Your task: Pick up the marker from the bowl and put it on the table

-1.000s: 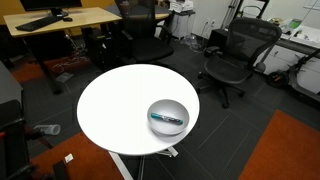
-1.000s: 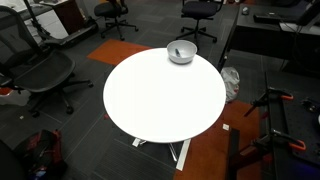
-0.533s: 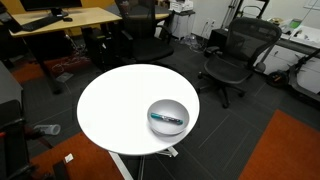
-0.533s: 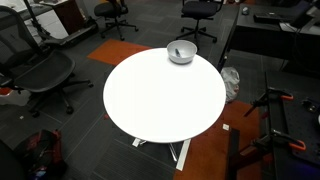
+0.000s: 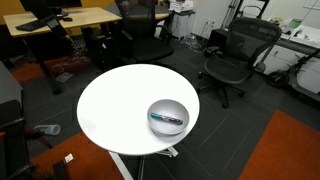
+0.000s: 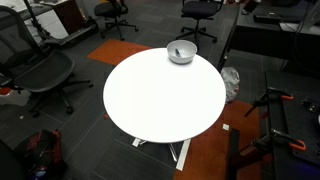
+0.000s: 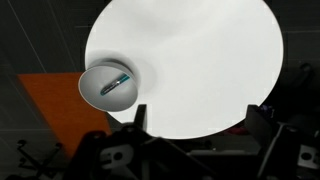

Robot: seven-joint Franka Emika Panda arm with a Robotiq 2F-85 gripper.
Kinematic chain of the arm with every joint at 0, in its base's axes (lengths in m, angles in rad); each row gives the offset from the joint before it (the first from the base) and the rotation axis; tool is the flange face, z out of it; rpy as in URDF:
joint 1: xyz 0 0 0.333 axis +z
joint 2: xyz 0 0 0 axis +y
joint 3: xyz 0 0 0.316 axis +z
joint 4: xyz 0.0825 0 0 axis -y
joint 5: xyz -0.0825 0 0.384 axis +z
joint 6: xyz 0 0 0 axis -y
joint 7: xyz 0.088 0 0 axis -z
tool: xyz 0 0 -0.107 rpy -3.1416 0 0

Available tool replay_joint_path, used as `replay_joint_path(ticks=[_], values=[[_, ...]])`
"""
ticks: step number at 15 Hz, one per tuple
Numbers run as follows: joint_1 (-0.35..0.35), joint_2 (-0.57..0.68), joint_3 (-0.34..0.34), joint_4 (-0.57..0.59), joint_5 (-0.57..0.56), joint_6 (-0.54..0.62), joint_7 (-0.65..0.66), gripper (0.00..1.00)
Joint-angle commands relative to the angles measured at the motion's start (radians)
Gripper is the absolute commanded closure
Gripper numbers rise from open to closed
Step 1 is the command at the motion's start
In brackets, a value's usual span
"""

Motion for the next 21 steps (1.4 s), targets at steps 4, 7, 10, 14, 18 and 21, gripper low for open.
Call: replay_joint_path(ticks=[4,7,10,14,18,21], values=[[-0.055,0.282,-0.051,0.169,-0.004,0.118,0.065,0.00],[-0.067,0.395,-0.075,0.239,0.001,0.159,0.090,0.00],[-0.064,0.507,-0.096,0.325,0.029,0.174,0.125,0.00],[-0.065,0.649,-0.116,0.432,0.042,0.194,0.193,0.00],[-0.063,0.779,-0.135,0.540,0.058,0.192,0.260,0.00],[-0.069,0.869,-0.146,0.616,0.098,0.185,0.282,0.00]])
